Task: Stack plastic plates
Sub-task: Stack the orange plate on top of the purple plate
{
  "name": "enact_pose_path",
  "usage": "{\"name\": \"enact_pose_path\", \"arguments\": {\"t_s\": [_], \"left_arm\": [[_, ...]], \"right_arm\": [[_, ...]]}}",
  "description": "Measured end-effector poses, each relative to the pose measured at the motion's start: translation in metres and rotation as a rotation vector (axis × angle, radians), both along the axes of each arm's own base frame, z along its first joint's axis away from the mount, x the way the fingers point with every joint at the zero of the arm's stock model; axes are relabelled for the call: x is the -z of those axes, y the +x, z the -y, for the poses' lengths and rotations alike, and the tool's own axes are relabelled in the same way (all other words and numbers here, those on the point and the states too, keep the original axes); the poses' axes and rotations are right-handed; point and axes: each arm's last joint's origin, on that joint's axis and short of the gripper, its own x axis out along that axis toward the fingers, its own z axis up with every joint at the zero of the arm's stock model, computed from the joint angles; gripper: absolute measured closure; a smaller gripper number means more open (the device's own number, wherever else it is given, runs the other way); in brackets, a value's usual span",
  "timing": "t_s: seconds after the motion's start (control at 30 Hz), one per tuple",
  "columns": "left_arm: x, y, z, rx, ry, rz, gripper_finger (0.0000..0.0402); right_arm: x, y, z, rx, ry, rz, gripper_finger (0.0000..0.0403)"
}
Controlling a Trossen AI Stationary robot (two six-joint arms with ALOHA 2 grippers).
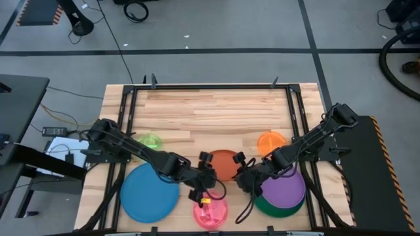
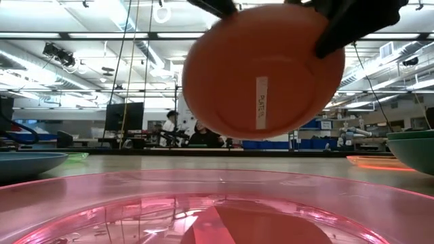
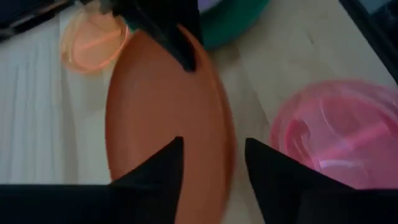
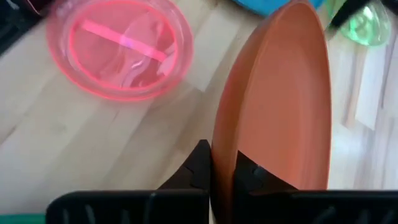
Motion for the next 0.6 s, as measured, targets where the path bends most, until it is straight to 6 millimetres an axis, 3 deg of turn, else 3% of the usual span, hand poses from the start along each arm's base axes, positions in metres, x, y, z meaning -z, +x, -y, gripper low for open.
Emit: {"name": "enact_pose_path", "arguments": {"t_s": [0.1, 0.27, 0.43, 0.6], "left_arm": [[-0.013, -0.017, -0.006, -0.06, -0.016, -0.069, 0.0201], [-0.021, -0.044, -0.01, -0.227, 0.002, -0.095, 0.0202], [-0.006, -0.053, -0.01, -0.332, 0.076, -0.048, 0.0213], [0.02, -0.052, -0.016, -0.415, 0.079, 0.009, 0.0214]], "right_arm": [[-0.007, -0.007, -0.005, 0.041, 0.01, -0.058, 0.0383], [-0.048, -0.032, -0.023, 0.184, 0.051, -0.236, 0.0383], [-0.093, -0.071, -0.041, 0.352, 0.089, -0.348, 0.0383], [-0.099, -0.107, -0.067, 0.334, 0.098, -0.38, 0.0383]]}}
